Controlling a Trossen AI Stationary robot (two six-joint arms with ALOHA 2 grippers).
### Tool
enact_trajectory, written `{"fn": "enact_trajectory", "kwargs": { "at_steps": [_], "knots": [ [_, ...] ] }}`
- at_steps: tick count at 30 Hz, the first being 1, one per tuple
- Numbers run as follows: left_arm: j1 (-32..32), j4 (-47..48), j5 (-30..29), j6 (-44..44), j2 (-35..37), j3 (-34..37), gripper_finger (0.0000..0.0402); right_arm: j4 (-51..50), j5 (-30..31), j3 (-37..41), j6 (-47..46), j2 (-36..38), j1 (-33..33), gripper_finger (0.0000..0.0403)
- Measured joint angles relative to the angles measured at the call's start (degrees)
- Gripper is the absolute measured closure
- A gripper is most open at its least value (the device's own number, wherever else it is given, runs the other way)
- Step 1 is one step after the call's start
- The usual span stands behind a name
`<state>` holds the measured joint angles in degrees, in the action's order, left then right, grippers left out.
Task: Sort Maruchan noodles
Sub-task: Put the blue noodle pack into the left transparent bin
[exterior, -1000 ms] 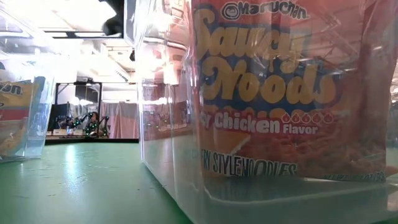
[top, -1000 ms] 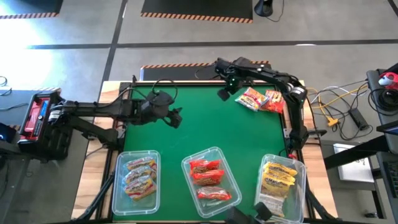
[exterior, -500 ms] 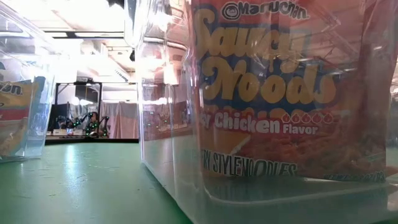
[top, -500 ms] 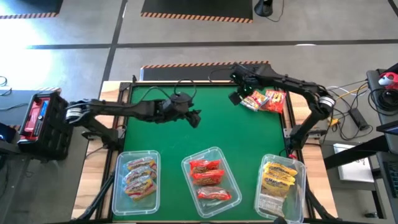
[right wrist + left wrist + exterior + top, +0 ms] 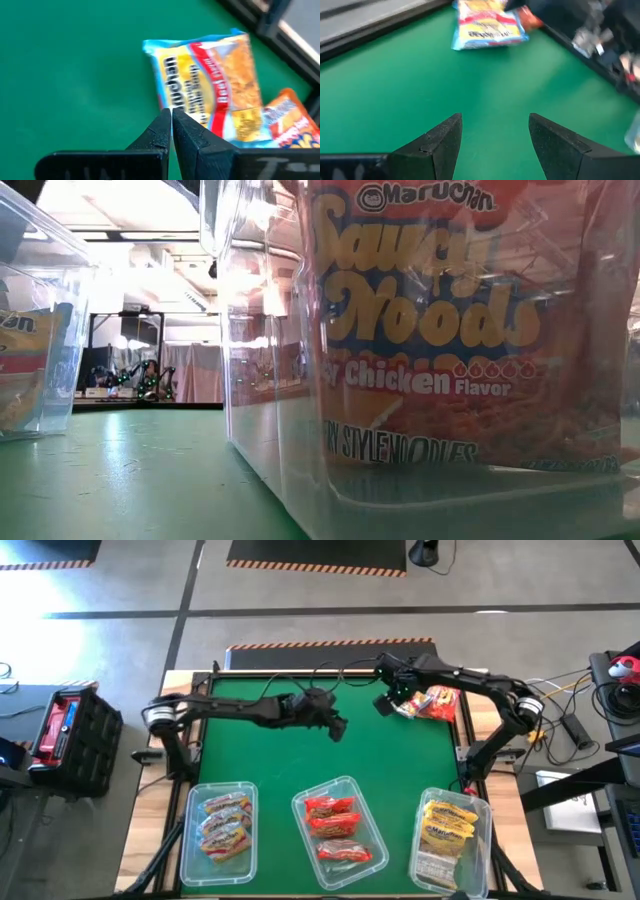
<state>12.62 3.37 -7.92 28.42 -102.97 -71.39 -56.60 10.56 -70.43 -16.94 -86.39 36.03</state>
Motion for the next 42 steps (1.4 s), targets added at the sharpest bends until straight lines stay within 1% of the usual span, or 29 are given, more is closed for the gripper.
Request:
{"fn": "enact_trajectory", "kwargs": {
  "at_steps": [3, 5, 8, 11, 16, 18, 20, 24, 27, 30, 35, 38, 42],
  "knots": [
    [1.03, 0.14, 5.52, -5.15, -2.85, -3.17, 0.0189, -0.24, 0.21, 0.33, -2.13, -0.13, 1.69, 0.0394],
    [1.21, -0.1, 7.36, -7.88, -4.04, -5.15, 0.0189, -1.05, 0.13, 0.34, -2.71, -1.0, 2.86, 0.0394],
    [1.27, -0.15, 7.51, -10.6, -5.13, -6.72, 0.0189, -2.59, 0.1, 0.35, -3.83, -3.18, 4.46, 0.0394],
    [1.27, 0.19, 8.98, -12.34, -5.32, -6.51, 0.0189, -4.13, 0.42, 0.35, -5.01, -5.9, 5.38, 0.0394],
    [1.86, 0.11, 9.0, -12.92, -5.32, -5.31, 0.0189, -4.38, 4.32, 0.35, -4.98, -10.83, 5.38, 0.0394],
    [2.3, -0.21, 9.05, -12.94, -5.3, -4.96, 0.0189, -4.83, 4.51, 0.35, -4.67, -12.86, 5.62, 0.0394],
    [2.55, -0.28, 9.04, -12.95, -5.09, -4.37, 0.0189, -7.1, 6.69, -0.25, -4.45, -14.8, 5.3, 0.0394],
    [2.86, -0.72, 9.2, -12.94, -4.99, -3.87, 0.0189, -13.92, 8.26, -3.62, 0.13, -18.16, 4.14, 0.0394],
    [3.31, -0.78, 10.16, -13.36, -4.91, -3.87, 0.0189, -16.96, 8.82, -5.7, 7.07, -19.56, 3.54, 0.0394],
    [3.62, -0.8, 10.15, -13.74, -4.84, -3.85, 0.0189, -17.86, 8.91, -7.55, 15.29, -19.91, 2.76, 0.0394],
    [3.67, -0.8, 10.16, -13.96, -4.77, -3.83, 0.0189, -17.51, 6.5, -9.61, 26.47, -19.91, 2.04, 0.0394],
    [3.67, -0.8, 10.16, -13.99, -4.77, -3.83, 0.0189, -17.77, 6.74, -10.47, 27.89, -19.91, 2.49, 0.0394],
    [3.67, -0.8, 10.51, -13.97, -4.77, -3.83, 0.0189, -18.32, 7.33, -12.05, 23.08, -18.88, 5.55, 0.0394]
  ]
}}
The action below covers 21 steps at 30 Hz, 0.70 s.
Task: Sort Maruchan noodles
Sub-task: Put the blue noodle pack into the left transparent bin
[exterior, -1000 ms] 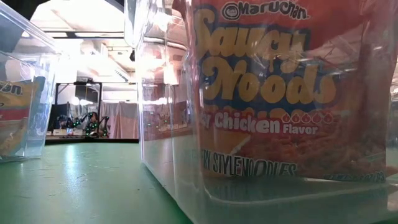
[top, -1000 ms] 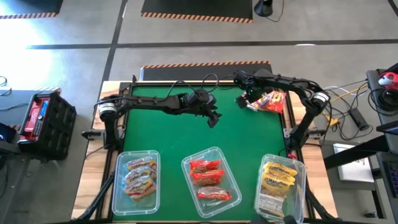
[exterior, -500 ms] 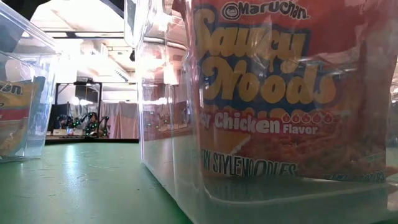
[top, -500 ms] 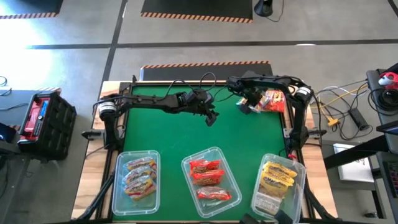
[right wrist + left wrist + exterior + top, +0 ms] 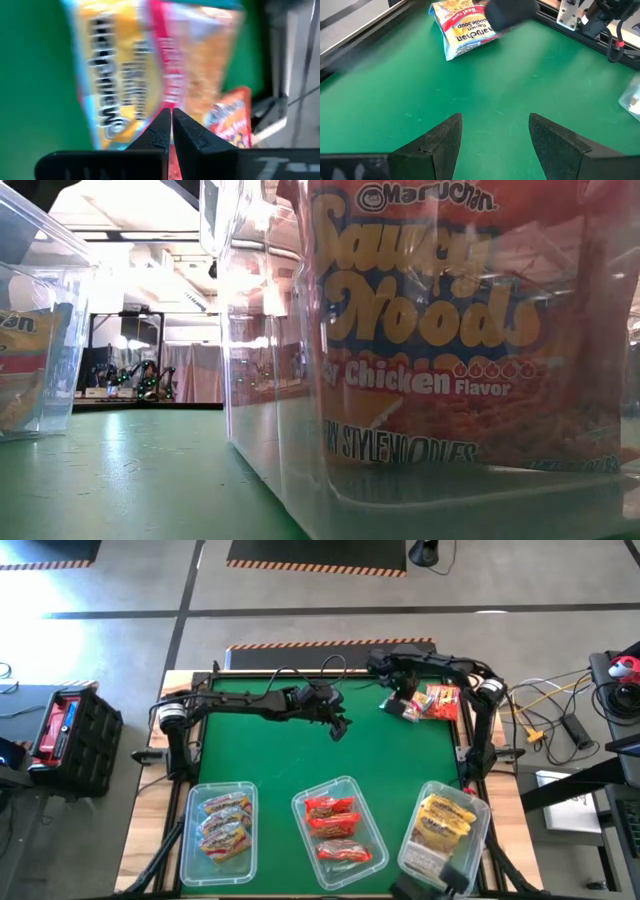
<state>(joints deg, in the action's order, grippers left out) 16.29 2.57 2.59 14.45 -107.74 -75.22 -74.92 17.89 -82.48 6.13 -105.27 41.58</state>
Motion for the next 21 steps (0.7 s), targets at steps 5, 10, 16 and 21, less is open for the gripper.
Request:
{"fn": "enact_trajectory", "kwargs": {
  "at_steps": [5, 10, 16, 21],
  "knots": [
    [0.0, 0.02, 0.57, -0.02, 0.02, 0.02, 0.0189, -0.14, -0.4, -1.53, -6.22, 2.31, 3.92, 0.0394],
    [-0.09, -0.05, 1.22, -0.02, 0.02, 0.04, 0.0189, -0.69, 3.18, -1.57, -10.7, 0.87, 8.66, 0.0394],
    [-0.11, -3.62, 1.41, 1.14, 0.04, 0.07, 0.0189, -1.09, 1.05, -2.62, -7.55, 0.29, 9.86, 0.0394],
    [-0.11, -7.08, 1.66, 5.05, 0.07, 0.07, 0.0189, -1.7, 0.81, -2.81, -2.2, 0.15, 9.3, 0.0394]
  ]
}}
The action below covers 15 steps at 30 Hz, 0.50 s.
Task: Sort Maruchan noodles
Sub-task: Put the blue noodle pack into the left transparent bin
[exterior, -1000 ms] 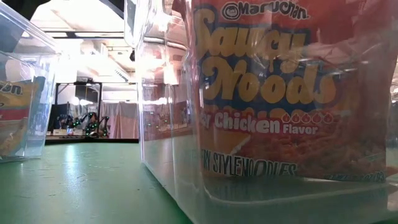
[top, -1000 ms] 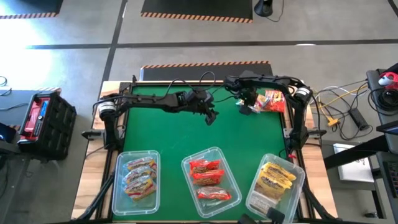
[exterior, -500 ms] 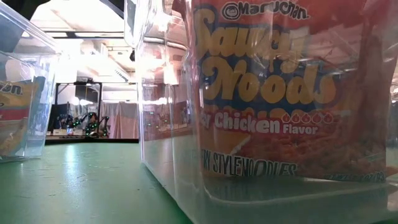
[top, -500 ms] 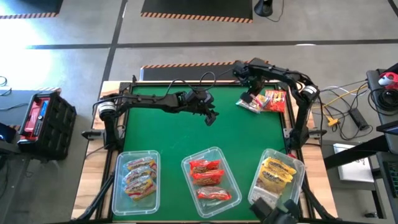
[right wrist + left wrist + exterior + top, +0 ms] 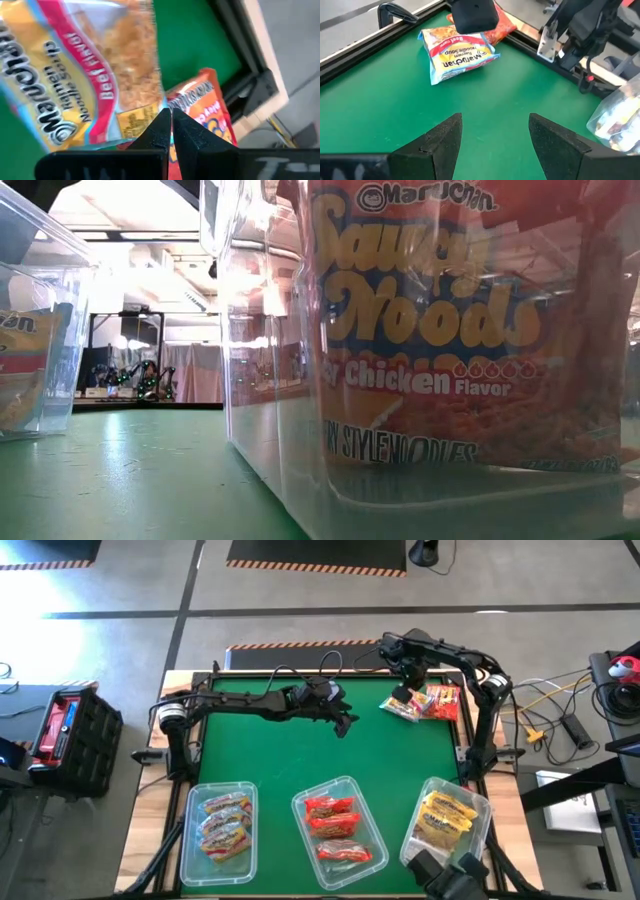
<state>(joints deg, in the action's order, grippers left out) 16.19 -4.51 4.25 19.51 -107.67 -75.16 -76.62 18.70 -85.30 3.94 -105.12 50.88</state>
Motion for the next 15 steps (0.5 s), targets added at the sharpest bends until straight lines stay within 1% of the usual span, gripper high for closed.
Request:
{"fn": "enact_trajectory", "kwargs": {
  "at_steps": [2, 5, 9, 11, 13, 15],
  "knots": [
    [0.0, -0.16, 0.33, 0.3, 0.02, 0.0, 0.0189, -0.15, -0.26, -0.2, 0.38, 0.15, 0.08, 0.0394],
    [0.0, -0.16, 0.42, -0.27, 0.02, 0.0, 0.0189, -0.03, -1.13, -1.35, -1.68, 1.47, 0.13, 0.0394],
    [0.05, -0.19, 0.45, -0.98, 0.02, 0.0, 0.0189, 1.61, -8.72, -2.49, -2.76, 3.35, -0.74, 0.0394],
    [0.25, -0.2, 0.49, -1.23, 0.01, 0.0, 0.0189, 2.4, -7.78, -2.43, -3.23, 3.41, -0.99, 0.0394],
    [0.33, -0.86, 0.86, -2.08, -0.42, -0.02, 0.0189, 1.52, -3.2, -2.38, -4.21, 2.24, -0.55, 0.0394],
    [0.44, -1.42, 1.2, -3.04, -0.99, 0.0, 0.0189, -0.55, -2.25, -2.2, -5.02, 0.88, 0.19, 0.0394]
  ]
}}
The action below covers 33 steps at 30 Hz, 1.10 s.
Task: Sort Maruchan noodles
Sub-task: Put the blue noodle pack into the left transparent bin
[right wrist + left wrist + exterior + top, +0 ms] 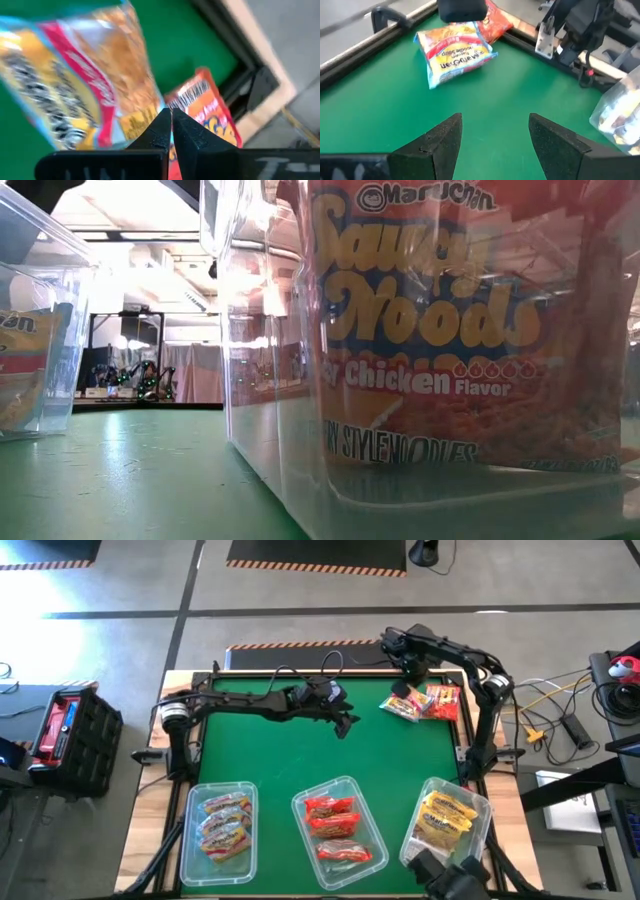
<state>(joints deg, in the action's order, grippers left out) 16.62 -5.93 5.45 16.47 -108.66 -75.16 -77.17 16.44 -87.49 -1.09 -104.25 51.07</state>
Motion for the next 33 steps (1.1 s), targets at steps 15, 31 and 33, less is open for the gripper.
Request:
{"fn": "enact_trajectory", "kwargs": {
  "at_steps": [15, 31, 33],
  "knots": [
    [2.05, -8.04, 2.21, -1.47, -18.05, -15.5, 0.0189, -3.73, -6.04, 0.63, -3.95, 1.24, -0.57, 0.0394],
    [2.58, -8.72, 1.25, -9.9, -23.85, -20.83, 0.0189, -3.41, -9.56, 3.92, 2.14, -2.94, -4.2, 0.0394],
    [2.58, -9.78, 1.18, -12.08, -24.38, -20.81, 0.0189, -3.23, -9.06, 3.99, 2.63, -3.62, -4.77, 0.0394]
  ]
}}
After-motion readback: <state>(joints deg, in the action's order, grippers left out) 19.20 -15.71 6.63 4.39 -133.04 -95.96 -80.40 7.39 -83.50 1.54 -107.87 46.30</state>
